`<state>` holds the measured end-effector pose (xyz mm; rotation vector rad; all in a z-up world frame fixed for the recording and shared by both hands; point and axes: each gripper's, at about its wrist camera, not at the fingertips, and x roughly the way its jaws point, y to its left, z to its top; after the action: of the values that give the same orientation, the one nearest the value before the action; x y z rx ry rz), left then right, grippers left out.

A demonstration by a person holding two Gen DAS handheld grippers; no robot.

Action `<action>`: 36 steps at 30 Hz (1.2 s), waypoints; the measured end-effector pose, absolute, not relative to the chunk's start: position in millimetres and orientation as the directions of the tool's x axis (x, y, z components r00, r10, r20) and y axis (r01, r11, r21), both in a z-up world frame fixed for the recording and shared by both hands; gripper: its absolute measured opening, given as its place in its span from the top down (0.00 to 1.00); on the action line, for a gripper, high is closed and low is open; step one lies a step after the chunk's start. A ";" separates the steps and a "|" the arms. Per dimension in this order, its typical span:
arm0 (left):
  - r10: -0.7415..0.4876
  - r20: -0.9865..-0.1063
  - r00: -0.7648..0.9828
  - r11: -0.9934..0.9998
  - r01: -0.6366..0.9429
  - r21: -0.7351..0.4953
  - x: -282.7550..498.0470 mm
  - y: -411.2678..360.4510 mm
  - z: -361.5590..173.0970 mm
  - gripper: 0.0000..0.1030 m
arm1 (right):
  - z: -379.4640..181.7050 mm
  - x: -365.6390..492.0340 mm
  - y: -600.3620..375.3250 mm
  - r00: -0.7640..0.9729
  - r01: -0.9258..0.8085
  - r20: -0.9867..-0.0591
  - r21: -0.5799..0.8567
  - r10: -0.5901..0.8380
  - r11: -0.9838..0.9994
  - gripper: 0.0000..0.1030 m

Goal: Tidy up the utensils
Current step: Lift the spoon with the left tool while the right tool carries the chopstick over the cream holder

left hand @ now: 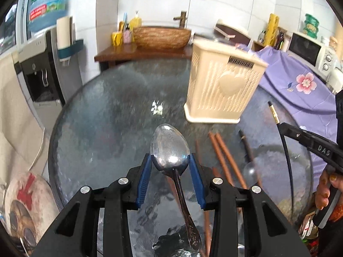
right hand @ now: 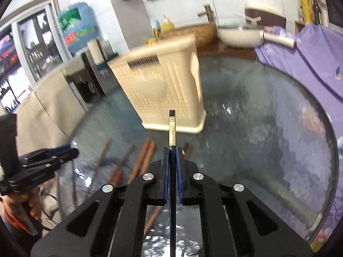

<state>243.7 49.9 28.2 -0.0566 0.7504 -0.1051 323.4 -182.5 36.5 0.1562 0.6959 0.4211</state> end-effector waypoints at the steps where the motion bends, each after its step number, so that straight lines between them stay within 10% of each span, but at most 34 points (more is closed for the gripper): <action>1: -0.118 -0.669 0.734 0.993 0.079 -0.088 242.7 49.1 32.6 0.65 | 44.3 321.1 -184.3 0.695 -0.334 -0.571 0.283 0.438 0.899 0.93; 36: -0.116 -0.310 0.944 0.992 0.098 -0.073 334.7 0.7 195.1 0.65 | 251.4 339.4 -174.2 0.802 -0.478 -0.296 0.203 0.519 0.854 0.93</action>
<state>334.7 0.7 195.1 -0.0568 0.3192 -0.1094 339.4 -174.2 251.4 0.1203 0.3512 0.5359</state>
